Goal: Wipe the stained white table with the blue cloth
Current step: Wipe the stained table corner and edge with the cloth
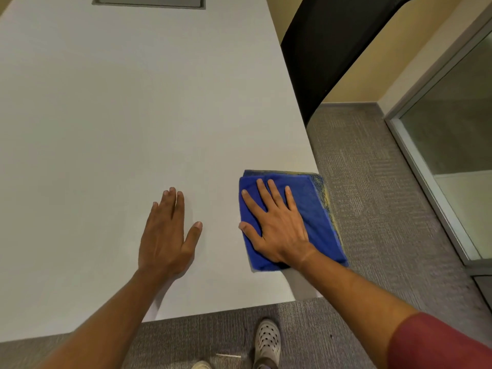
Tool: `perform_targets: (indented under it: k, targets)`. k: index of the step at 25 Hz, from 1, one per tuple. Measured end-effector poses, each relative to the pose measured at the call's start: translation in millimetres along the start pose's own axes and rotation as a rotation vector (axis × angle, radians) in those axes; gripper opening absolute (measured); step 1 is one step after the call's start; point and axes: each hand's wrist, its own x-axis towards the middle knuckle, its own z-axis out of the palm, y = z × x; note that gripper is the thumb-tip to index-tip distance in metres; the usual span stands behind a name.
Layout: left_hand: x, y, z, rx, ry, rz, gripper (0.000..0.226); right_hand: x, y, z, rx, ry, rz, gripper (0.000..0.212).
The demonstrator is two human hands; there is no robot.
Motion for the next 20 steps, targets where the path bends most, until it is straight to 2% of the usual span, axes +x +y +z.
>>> perform_targets:
  k: [11,16,20]
  targets:
    - [-1,3,-2,0.022,-0.001,-0.029,0.08,75,62,-12,-0.02,0.023,0.166,0.068]
    - [0,1,0,0.021,0.015,-0.03,0.082,66,95,-16,0.19,0.012,0.329,0.06]
    - [0,0,0,0.02,0.022,-0.028,0.084,30,91,-15,0.346,0.045,0.375,0.063]
